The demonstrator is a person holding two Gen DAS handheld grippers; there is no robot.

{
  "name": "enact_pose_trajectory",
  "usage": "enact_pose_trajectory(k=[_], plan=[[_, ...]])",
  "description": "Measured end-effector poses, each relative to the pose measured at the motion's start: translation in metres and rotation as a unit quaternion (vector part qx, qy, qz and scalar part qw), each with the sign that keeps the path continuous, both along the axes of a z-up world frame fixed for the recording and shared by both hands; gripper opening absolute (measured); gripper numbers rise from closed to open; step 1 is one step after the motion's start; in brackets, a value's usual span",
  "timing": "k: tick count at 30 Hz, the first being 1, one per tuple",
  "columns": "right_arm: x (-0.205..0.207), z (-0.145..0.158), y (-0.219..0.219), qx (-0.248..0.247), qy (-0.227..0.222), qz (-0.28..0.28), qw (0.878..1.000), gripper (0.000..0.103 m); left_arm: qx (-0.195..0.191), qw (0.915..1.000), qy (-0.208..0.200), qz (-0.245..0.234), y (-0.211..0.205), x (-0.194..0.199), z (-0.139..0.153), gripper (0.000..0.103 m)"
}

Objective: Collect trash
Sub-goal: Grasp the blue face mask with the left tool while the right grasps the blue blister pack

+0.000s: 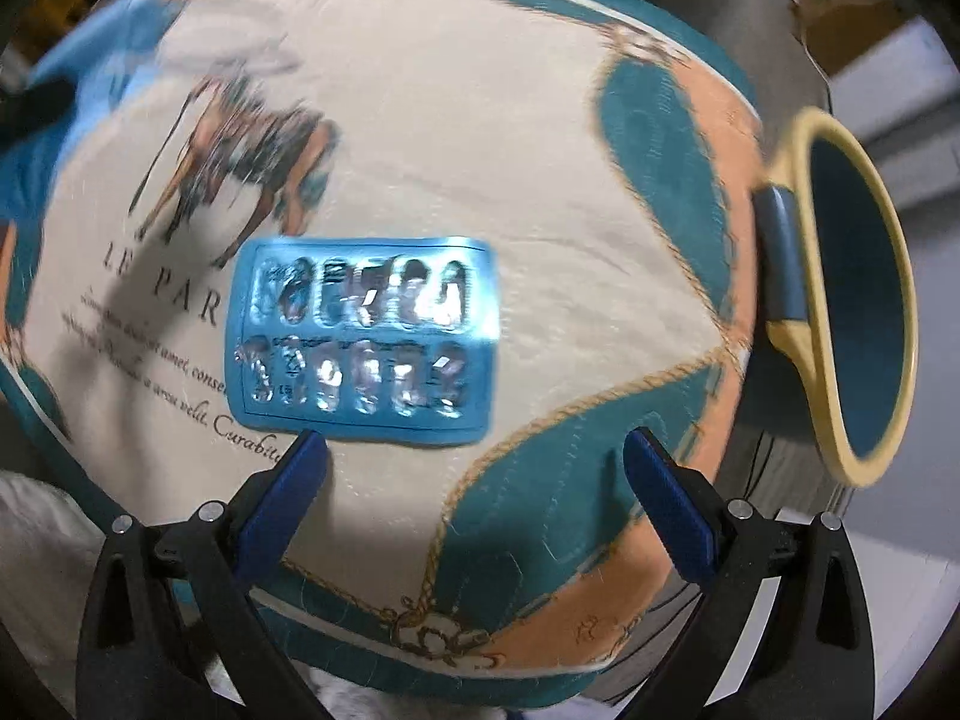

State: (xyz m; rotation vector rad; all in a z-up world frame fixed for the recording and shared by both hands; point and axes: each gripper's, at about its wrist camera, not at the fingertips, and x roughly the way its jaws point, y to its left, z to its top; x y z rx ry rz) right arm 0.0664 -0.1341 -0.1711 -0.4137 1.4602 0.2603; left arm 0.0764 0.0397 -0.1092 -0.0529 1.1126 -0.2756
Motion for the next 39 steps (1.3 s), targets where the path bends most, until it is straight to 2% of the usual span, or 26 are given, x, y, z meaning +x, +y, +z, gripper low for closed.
enact_pose_trajectory(k=[3,13,17,22,24,28,30,34,36,39], plan=[[0.001,-0.004,0.013,-0.002,-0.011,0.026,1.000,0.097,-0.014,0.9998,0.001,0.011,0.006,0.006,0.000,0.017],[0.024,0.004,0.053,0.038,-0.042,0.089,0.994,0.097,-0.037,0.9984,0.008,0.042,0.036,0.023,-0.005,0.018],[0.037,-0.004,0.060,0.048,-0.026,0.083,0.995,0.097,-0.041,0.9976,0.016,0.053,0.047,0.030,-0.011,0.018],[0.041,-0.010,0.062,0.061,-0.008,0.073,0.995,0.091,-0.039,0.9978,0.018,0.051,0.047,0.034,-0.014,0.018],[0.042,-0.008,0.060,0.073,-0.008,0.074,0.995,0.073,-0.036,0.9981,0.017,0.046,0.044,0.034,-0.013,0.018],[0.042,0.001,0.062,0.078,-0.016,0.072,0.994,0.062,-0.030,0.9989,0.011,0.034,0.037,0.032,-0.011,0.018],[0.044,0.011,0.057,0.083,-0.028,0.065,0.994,0.046,-0.027,0.9990,0.008,0.033,0.035,0.031,-0.009,0.018],[0.048,0.029,0.053,0.099,-0.048,0.049,0.993,0.032,-0.022,0.9992,0.002,0.034,0.034,0.030,-0.006,0.018],[0.046,0.035,0.051,0.112,-0.053,0.048,0.991,0.019,-0.021,0.9993,-0.002,0.031,0.032,0.029,-0.004,0.018],[0.047,0.050,0.048,0.124,-0.071,0.042,0.989,0.010,-0.014,0.9994,-0.017,0.026,0.027,0.028,0.003,0.018]])
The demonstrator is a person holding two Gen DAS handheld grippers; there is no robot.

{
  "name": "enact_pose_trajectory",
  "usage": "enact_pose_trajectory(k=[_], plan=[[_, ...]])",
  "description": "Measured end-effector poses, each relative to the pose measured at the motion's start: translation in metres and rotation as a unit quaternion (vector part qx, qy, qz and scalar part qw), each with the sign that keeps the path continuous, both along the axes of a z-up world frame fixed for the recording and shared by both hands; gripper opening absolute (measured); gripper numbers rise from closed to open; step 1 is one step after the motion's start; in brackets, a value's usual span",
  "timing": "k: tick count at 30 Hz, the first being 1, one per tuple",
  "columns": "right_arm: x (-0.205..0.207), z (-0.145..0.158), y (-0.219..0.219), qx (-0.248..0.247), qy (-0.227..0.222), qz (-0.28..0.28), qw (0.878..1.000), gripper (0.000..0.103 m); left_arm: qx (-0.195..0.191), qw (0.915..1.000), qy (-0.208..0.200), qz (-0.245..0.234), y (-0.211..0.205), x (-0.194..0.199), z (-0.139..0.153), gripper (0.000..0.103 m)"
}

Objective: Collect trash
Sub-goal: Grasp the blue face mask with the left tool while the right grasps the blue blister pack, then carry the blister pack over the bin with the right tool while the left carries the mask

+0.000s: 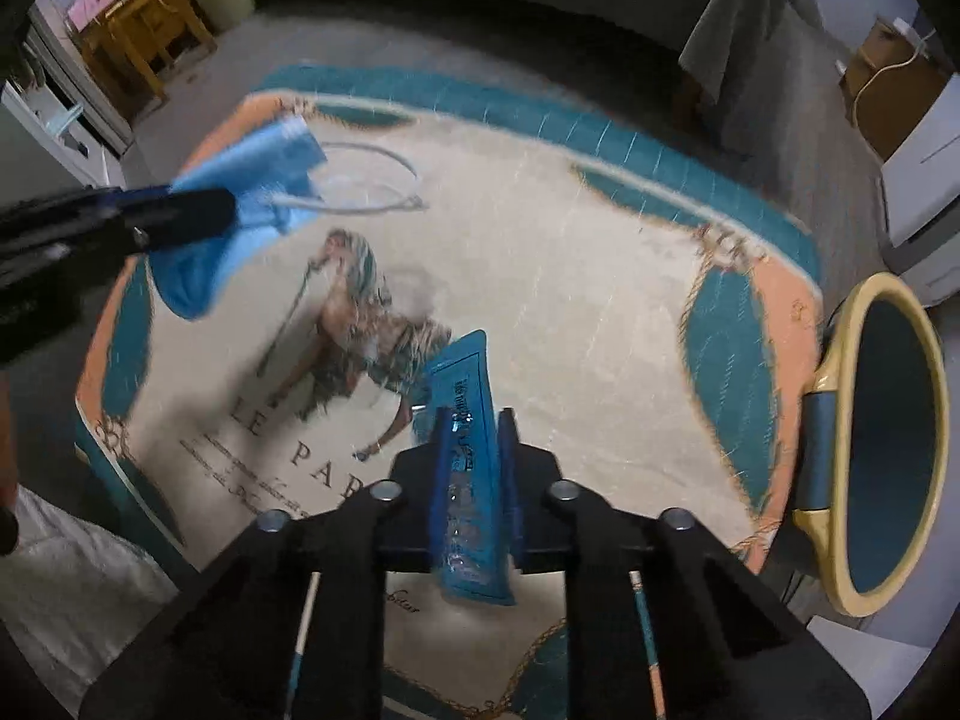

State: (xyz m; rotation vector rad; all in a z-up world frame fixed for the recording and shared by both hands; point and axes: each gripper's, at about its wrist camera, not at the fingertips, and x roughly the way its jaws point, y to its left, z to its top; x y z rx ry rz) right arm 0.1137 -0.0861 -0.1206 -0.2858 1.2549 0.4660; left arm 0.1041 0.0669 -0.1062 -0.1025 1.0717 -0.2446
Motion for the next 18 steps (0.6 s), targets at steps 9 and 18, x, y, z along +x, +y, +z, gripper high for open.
enact_pose_trajectory(k=[9,18], plan=[[0.007,0.037,-0.033,0.007,-0.056,-0.033,0.998,0.009,0.021,0.9982,-0.053,-0.020,-0.020,-0.004,0.026,0.018],[0.012,0.056,-0.066,0.017,-0.087,-0.073,0.993,0.009,0.036,0.9966,-0.064,-0.038,-0.043,0.002,0.030,0.018]])
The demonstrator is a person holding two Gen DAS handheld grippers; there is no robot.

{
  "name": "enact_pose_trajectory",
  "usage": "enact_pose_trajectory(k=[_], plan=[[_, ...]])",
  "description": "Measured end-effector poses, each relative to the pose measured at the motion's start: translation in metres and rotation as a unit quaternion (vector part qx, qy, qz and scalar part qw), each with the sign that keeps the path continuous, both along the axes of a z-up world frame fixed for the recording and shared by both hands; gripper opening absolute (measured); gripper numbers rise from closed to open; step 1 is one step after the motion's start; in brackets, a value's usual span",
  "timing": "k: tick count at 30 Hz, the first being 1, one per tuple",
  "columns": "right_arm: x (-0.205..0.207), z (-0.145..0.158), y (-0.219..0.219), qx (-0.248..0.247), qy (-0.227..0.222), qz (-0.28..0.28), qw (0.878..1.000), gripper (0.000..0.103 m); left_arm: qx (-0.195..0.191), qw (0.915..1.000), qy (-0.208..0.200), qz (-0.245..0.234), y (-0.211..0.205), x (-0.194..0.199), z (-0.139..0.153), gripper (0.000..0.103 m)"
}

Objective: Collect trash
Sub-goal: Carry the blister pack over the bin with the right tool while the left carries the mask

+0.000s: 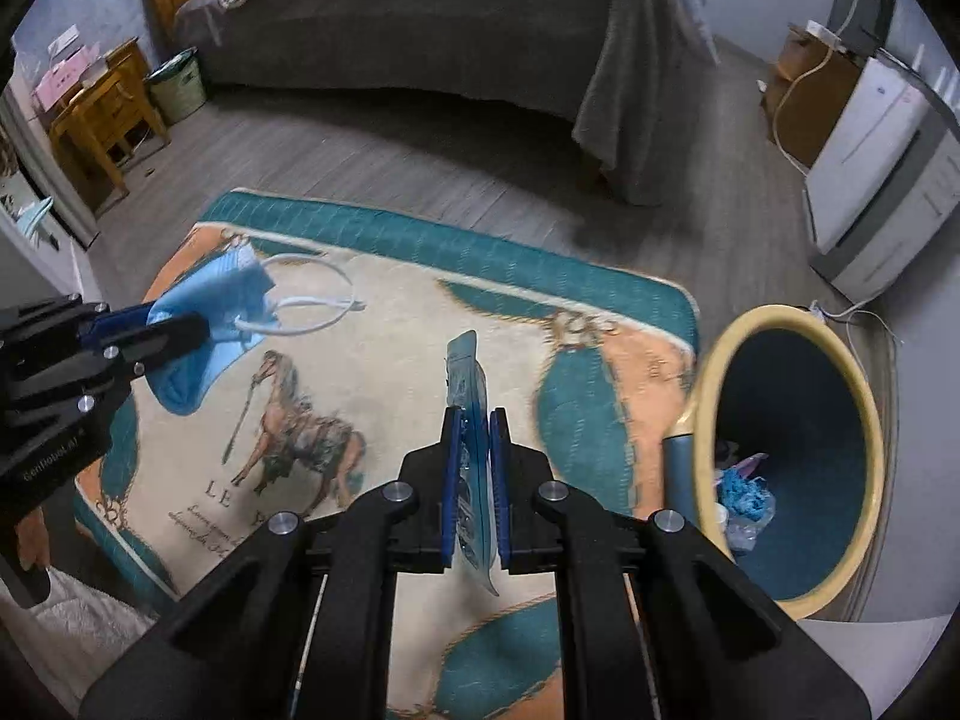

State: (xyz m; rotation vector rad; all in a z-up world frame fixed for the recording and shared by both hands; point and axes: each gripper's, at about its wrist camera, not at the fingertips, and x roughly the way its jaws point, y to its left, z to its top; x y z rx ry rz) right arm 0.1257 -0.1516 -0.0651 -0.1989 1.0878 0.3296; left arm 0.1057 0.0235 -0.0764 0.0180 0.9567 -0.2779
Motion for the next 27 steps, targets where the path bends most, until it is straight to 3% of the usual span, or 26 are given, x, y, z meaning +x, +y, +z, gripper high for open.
enact_pose_trajectory(k=[13,20,27], plan=[[0.020,0.040,-0.103,0.018,-0.056,-0.093,0.994,0.009,0.029,0.9976,-0.032,-0.053,-0.077,0.011,0.006,0.018],[0.027,0.042,-0.162,0.026,-0.059,-0.151,0.986,0.009,0.052,0.9930,-0.056,-0.090,-0.119,0.014,0.008,0.018],[0.025,0.041,-0.225,0.044,-0.058,-0.214,0.974,0.009,0.041,0.9897,-0.064,-0.121,-0.164,0.018,0.007,0.018]])
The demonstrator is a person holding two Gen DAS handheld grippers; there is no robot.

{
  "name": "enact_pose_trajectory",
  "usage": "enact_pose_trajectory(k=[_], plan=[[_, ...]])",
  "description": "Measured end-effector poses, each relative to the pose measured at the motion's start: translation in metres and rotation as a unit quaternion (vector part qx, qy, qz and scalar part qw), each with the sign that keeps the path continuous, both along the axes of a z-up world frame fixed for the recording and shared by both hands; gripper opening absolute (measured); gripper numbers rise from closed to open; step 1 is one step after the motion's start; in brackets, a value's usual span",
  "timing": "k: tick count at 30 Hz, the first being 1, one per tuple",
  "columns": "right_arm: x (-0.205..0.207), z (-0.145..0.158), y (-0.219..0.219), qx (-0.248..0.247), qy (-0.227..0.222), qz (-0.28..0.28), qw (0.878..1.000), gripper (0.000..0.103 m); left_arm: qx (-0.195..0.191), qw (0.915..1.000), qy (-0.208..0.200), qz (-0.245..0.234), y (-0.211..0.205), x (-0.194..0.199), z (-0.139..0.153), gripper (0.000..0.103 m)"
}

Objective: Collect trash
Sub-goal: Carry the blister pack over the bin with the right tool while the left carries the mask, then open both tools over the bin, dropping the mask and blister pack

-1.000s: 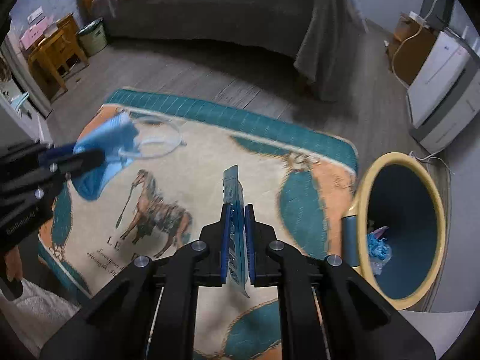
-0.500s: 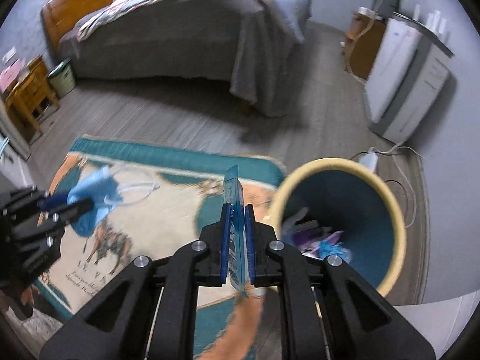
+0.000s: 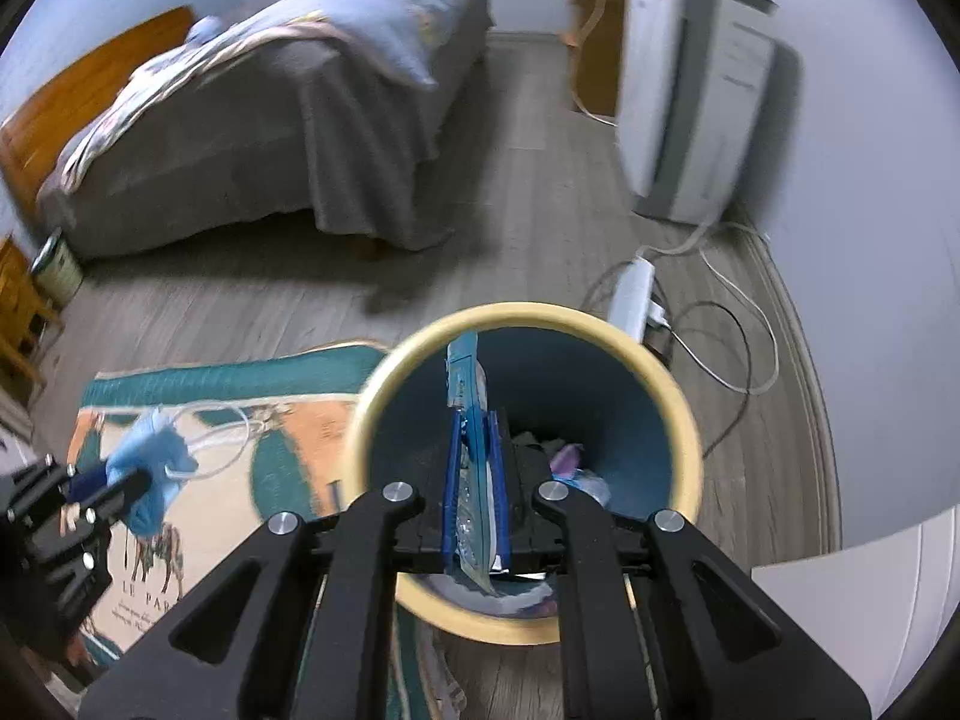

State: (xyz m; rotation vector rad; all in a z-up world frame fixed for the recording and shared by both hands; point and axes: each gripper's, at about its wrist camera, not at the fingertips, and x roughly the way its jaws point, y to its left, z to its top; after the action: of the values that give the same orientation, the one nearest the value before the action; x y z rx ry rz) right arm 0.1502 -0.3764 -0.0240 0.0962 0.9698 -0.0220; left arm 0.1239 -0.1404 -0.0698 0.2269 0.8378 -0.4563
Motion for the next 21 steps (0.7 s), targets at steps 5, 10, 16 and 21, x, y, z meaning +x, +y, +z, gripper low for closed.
enact_pose_trajectory(k=[5,10,16,21], plan=[[0.000,-0.015,-0.037,0.015,0.017,-0.036,0.999,0.009,0.007,0.9988,0.003,-0.048,-0.044,-0.003,-0.008,0.018],[0.001,-0.034,-0.056,0.013,0.039,-0.058,0.997,0.009,0.016,0.9954,0.011,-0.093,-0.084,-0.003,-0.018,0.018],[0.004,-0.056,-0.072,0.023,0.067,-0.080,0.994,0.009,0.024,0.9911,0.031,-0.127,-0.122,0.010,-0.031,0.018],[0.005,-0.071,-0.077,0.040,0.084,-0.095,0.991,0.009,0.026,0.9923,0.033,-0.117,-0.137,0.029,-0.040,0.022]])
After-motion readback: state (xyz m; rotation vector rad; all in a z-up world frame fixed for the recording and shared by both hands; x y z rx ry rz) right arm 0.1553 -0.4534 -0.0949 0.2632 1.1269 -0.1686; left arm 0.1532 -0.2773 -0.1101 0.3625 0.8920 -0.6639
